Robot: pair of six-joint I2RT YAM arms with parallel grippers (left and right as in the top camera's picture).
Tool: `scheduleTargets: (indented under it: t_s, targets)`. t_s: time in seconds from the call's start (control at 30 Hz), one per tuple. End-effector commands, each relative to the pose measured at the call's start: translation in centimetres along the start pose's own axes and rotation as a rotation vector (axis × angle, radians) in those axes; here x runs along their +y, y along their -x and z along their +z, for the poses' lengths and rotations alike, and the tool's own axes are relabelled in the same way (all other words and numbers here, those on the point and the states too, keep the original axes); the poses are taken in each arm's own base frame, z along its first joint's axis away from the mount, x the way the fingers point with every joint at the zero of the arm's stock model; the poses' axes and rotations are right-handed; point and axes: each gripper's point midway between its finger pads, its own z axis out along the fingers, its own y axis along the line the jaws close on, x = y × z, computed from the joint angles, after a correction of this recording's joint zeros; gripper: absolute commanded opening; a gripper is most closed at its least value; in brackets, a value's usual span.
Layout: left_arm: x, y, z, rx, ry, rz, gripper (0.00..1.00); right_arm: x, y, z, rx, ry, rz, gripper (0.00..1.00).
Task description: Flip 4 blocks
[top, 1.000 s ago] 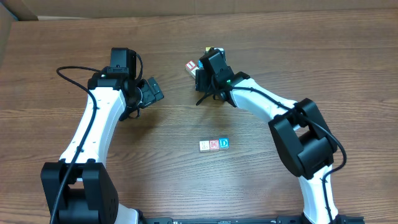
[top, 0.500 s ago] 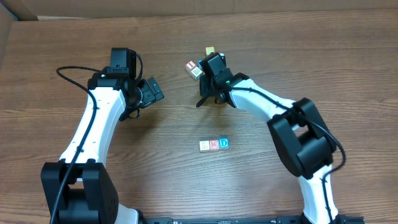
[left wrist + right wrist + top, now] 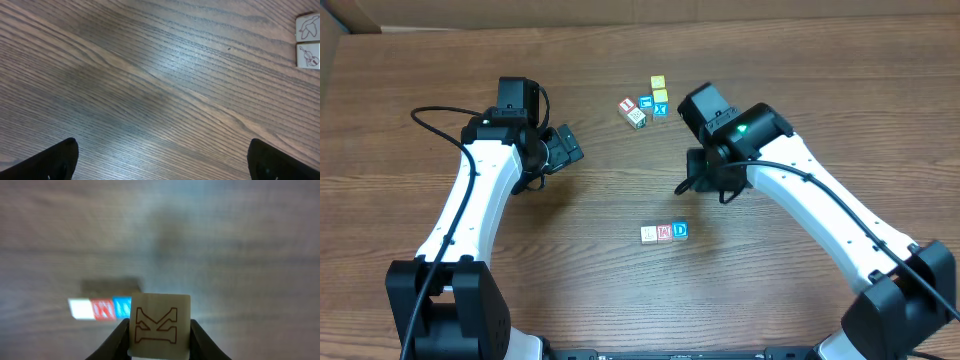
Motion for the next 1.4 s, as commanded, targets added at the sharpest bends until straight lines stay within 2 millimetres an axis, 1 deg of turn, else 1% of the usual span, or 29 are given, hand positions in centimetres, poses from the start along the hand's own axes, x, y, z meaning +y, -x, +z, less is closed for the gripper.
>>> scheduleTargets:
  t_s: [0.0,0.13,0.17,0.2,0.23,0.27,0.3,0.33,0.43,0.53,0.63,0.73,0.83,0.87,0.93,0.97,1.03,1.07,1.1,1.13,1.37]
  targets:
    - [0.1,0.4,-0.3,-0.019,0.006,0.01,1.0,0.2,-3.3,2.7,0.137,0.008,0.01,0.25]
    - [0.1,0.4,-0.3,-0.018,0.006,0.01,1.0,-0.7,-5.8,5.2,0.21,-0.013,0.028,0.28]
    - [0.1,0.4,-0.3,-0.018,0.006,0.01,1.0,-0.7,-6.2,5.6,0.222,-0.006,0.029,0.31]
    - [0.1,0.4,-0.3,-0.019,0.006,0.01,1.0,-0.6,-6.5,6.0,0.231,0.003,0.03,0.41]
    - [0.1,0.4,-0.3,-0.019,0.006,0.01,1.0,-0.4,-6.7,6.4,0.239,0.02,0.032,0.61]
    - [0.1,0.4,-0.3,-0.018,0.006,0.01,1.0,-0.1,-6.8,6.5,0.244,0.036,0.032,0.7]
    - [0.1,0.4,-0.3,-0.018,0.006,0.01,1.0,0.0,-6.9,6.5,0.246,0.043,0.032,0.75]
    - [0.1,0.4,-0.3,-0.018,0.006,0.01,1.0,0.0,-6.8,6.6,0.242,0.044,0.032,0.78]
    - [0.1,0.4,-0.3,-0.019,0.006,0.01,1.0,0.1,-6.5,6.4,0.233,0.051,0.021,0.8]
    - [0.1,0.4,-0.3,-0.019,0.006,0.01,1.0,-0.4,-6.2,5.5,0.243,0.045,0.027,0.79]
    - [0.1,0.4,-0.3,-0.018,0.006,0.01,1.0,-1.2,-5.6,4.0,0.238,0.043,0.044,0.79]
    - [0.1,0.4,-0.3,-0.019,0.006,0.01,1.0,-2.2,-5.4,2.7,0.228,0.048,0.077,0.83]
    - [0.1,0.4,-0.3,-0.019,0.006,0.01,1.0,-3.3,-5.6,2.3,0.244,0.037,0.109,0.84]
    - [0.1,0.4,-0.3,-0.019,0.006,0.01,1.0,-3.6,-5.6,2.3,0.248,0.031,0.118,0.82]
    - [0.1,0.4,-0.3,-0.018,0.006,0.01,1.0,-4.2,-5.7,2.7,0.256,0.024,0.136,0.7]
    - [0.1,0.4,-0.3,-0.018,0.006,0.01,1.0,-4.6,-5.8,2.9,0.261,0.021,0.146,0.61]
    - [0.1,0.4,-0.3,-0.018,0.006,0.01,1.0,-5.2,-6.0,3.5,0.272,0.013,0.164,0.35]
    - [0.1,0.4,-0.3,-0.019,0.006,0.01,1.0,-5.5,-6.1,3.8,0.276,0.01,0.172,0.21]
    - [0.1,0.4,-0.3,-0.019,0.006,0.01,1.0,-5.8,-6.1,4.1,0.275,0.01,0.18,0.11]
    - [0.1,0.4,-0.3,-0.018,0.006,0.01,1.0,-6.1,-6.0,4.4,0.271,0.006,0.192,0.06]
    - [0.1,0.4,-0.3,-0.018,0.006,0.01,1.0,-8.3,-5.7,6.2,0.257,0.002,0.267,0.05]
